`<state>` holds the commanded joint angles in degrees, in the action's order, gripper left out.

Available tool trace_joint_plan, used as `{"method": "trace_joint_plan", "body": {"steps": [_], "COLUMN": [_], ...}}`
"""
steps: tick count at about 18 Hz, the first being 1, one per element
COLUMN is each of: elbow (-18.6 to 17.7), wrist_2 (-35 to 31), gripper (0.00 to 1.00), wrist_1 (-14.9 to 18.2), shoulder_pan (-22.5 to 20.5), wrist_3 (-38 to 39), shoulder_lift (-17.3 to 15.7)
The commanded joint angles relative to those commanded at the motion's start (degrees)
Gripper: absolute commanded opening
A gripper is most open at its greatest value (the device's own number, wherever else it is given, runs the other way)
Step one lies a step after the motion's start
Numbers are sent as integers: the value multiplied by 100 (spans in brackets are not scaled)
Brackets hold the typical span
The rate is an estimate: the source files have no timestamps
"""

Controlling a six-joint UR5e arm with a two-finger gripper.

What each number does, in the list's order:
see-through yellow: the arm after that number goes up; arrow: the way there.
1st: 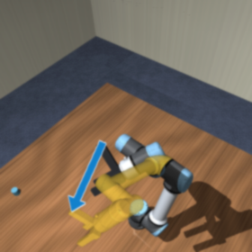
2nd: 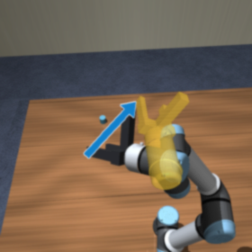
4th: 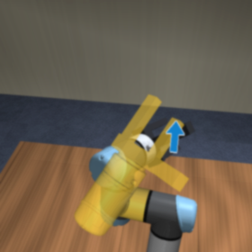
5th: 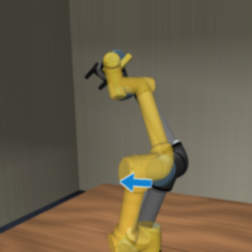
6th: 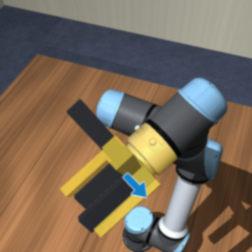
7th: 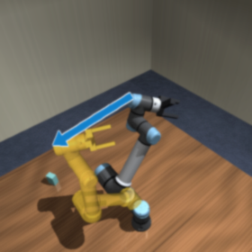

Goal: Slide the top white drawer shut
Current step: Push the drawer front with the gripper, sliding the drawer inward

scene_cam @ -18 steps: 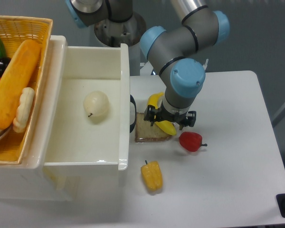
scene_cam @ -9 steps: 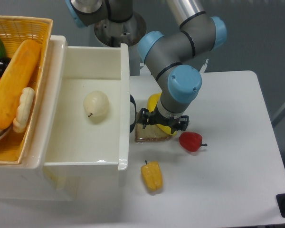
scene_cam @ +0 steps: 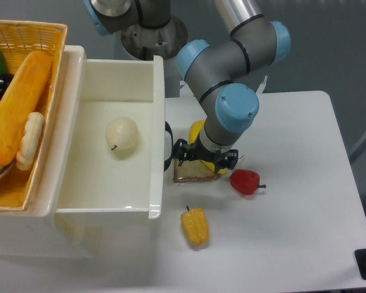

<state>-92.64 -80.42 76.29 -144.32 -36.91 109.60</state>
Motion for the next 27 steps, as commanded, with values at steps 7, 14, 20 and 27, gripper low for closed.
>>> {"method": "trace_joint_plan", "body": {"steps": [7, 14, 20, 27], "elbow": [0, 0, -17, -9], "wrist_2": [114, 141, 132, 132], "gripper": [100, 100, 100, 100], "wrist_1": [53, 62, 70, 185], "shoulder_pan": [149, 386, 632, 887], "wrist_3": [-17, -18, -18, -9], "shoulder_lift": [-18, -27, -35, -88]}}
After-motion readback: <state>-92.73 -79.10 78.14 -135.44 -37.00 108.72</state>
